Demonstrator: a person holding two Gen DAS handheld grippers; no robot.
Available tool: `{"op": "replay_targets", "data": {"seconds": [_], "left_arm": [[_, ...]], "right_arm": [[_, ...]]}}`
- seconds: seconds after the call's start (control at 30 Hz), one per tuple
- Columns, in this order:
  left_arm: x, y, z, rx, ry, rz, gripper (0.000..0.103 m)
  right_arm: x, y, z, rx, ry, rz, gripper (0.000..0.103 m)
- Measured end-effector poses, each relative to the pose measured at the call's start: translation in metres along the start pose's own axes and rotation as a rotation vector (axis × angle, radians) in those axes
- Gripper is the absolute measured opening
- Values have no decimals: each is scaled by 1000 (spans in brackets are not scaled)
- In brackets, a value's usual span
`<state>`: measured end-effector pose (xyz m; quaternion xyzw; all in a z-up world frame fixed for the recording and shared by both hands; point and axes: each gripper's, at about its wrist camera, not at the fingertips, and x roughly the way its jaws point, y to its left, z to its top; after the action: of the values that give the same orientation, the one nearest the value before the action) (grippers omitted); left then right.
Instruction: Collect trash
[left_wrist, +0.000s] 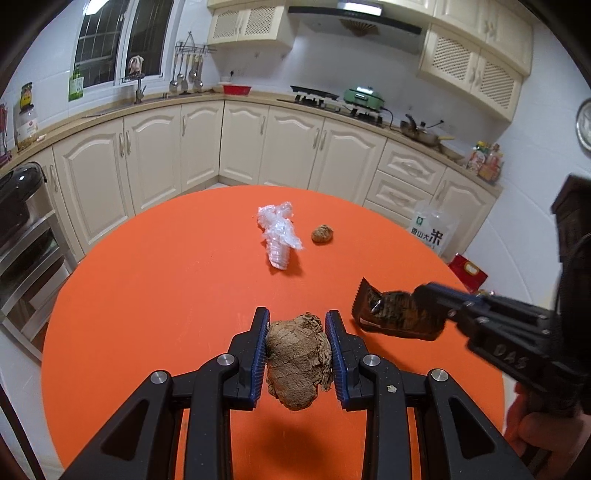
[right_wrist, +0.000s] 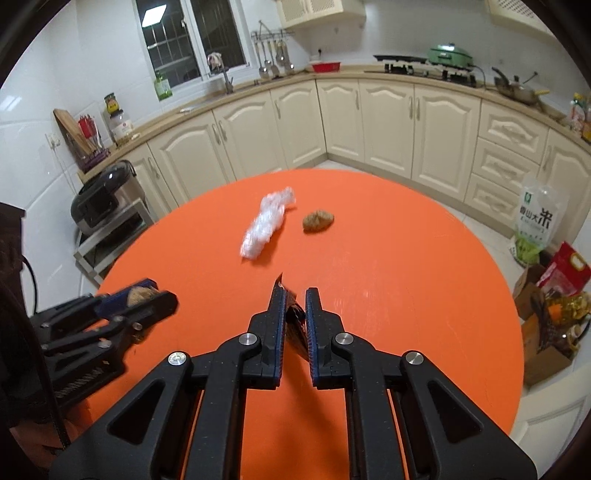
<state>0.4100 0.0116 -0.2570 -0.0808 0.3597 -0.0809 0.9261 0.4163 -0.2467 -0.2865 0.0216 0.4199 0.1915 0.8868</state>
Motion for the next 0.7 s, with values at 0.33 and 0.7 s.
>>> {"op": "replay_targets", "data": {"seconds": [0.33, 0.7], "left_arm": [[-28, -1, -28, 2, 35, 14, 26], [-36, 8, -28, -6, 44, 38, 26]], "right_arm": [[35, -2, -35, 25, 135, 3, 37], [55, 33, -32, -78, 143, 0, 67]]}}
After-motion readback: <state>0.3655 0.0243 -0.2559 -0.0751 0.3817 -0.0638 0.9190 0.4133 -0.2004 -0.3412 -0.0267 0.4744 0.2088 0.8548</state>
